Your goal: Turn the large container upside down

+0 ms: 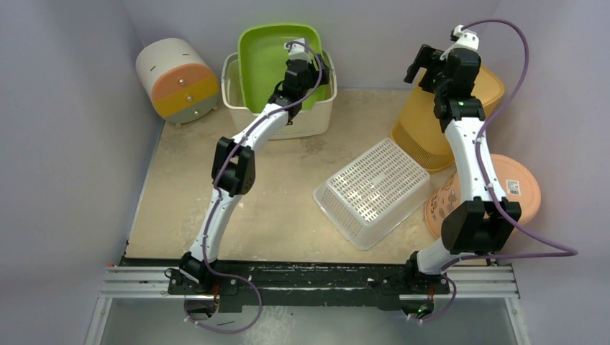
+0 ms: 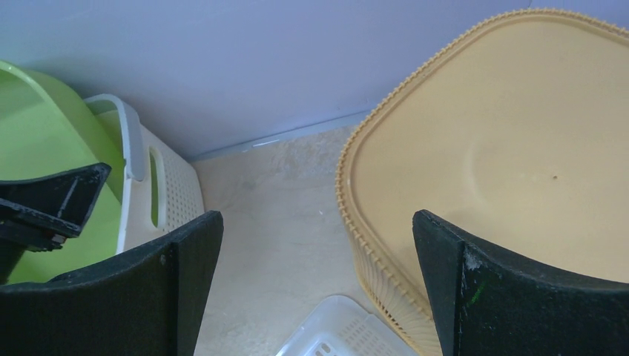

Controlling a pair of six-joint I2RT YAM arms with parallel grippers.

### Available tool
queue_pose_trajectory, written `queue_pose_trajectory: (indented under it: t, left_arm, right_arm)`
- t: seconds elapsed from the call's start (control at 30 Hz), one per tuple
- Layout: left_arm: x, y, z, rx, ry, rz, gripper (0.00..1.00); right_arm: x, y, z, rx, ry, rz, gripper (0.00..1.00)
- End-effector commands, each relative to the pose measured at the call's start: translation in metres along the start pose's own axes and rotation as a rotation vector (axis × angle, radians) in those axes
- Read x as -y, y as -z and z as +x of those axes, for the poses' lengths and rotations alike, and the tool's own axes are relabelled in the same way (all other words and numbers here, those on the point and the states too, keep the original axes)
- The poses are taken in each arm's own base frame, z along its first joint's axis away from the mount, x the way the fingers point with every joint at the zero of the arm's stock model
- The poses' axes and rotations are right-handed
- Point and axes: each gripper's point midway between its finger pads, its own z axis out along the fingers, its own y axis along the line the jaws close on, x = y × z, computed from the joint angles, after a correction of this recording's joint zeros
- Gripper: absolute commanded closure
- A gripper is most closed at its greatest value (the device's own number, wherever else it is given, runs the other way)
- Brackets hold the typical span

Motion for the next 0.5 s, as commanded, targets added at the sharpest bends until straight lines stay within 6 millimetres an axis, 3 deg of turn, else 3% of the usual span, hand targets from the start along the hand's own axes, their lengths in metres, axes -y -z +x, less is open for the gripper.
queue_pose_trajectory:
  t: [0.0,0.2,0.47]
  left_arm:
    - [0.018,-0.005,-0.023,0.106,-0.006,0.021,0.33]
    - [0.003,-0.010,-0.003,0.091,-0.071,-0.051,0.39]
    - [-0.022,-0.008,0.018,0.034,-0.157,-0.132,0.83]
  right_arm:
    - [0.001,0.001,-0.033,0.085,0.004,-0.049,0.00]
    - [0.015,-0.004,-0.025,0.071,-0.011,-0.043,0.00]
    - [0.021,-0.004,-0.017,0.056,-0.028,-0.047,0.00]
